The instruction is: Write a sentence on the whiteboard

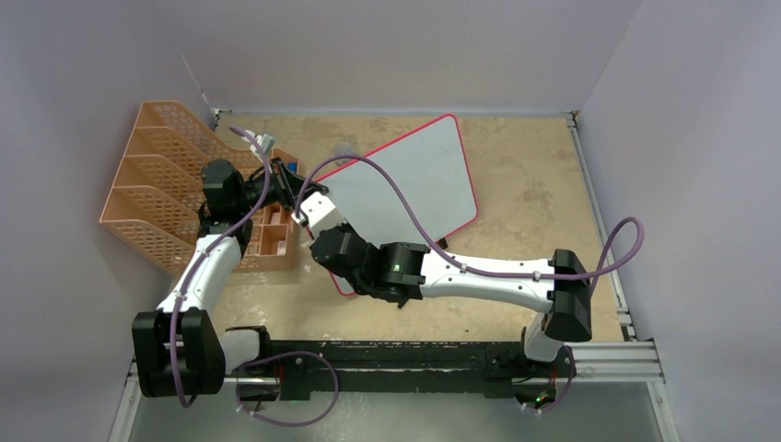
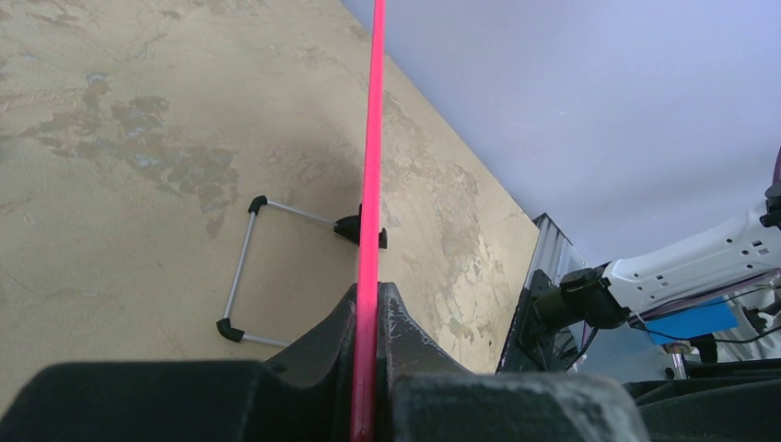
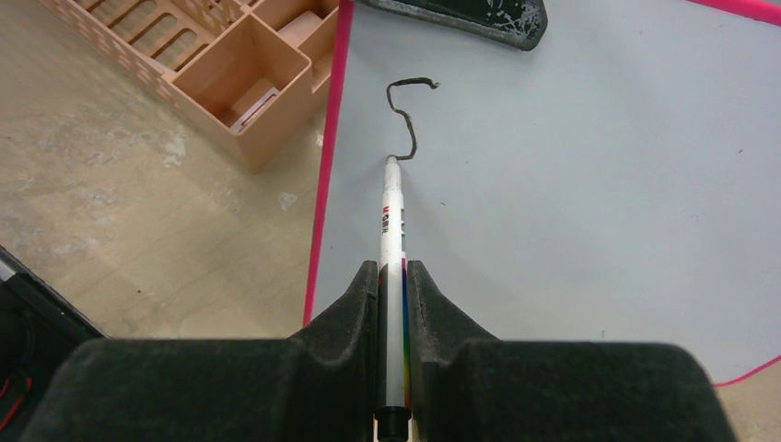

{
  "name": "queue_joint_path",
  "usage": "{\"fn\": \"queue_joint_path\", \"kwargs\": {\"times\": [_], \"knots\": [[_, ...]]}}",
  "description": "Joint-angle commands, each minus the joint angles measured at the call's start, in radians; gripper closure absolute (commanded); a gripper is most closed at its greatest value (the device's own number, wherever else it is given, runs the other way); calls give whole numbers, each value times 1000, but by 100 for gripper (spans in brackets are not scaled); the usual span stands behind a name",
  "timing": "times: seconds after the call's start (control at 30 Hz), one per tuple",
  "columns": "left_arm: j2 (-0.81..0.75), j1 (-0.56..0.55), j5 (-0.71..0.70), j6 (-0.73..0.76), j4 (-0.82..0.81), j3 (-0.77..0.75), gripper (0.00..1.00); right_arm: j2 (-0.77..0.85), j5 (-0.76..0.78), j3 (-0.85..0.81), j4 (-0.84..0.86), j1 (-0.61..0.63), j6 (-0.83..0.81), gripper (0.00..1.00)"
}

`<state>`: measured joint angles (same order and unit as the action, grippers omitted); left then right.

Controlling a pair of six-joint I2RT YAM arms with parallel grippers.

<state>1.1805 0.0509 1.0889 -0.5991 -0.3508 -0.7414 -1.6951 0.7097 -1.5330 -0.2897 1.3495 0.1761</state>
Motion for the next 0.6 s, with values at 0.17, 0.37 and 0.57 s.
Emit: {"fn": "queue_joint_path", "kwargs": {"times": [0.17,0.37,0.57], "knots": [[-1,-13,24,17,-38,7,100,19,-14,-24,56,7,-13,100],[-3,-12,25,18,-38,8,100,22,17,-27,80,6,-5,100],[-2,-13,22,17,-39,8,100,54,-3,-17,101,7,-2,100]]}}
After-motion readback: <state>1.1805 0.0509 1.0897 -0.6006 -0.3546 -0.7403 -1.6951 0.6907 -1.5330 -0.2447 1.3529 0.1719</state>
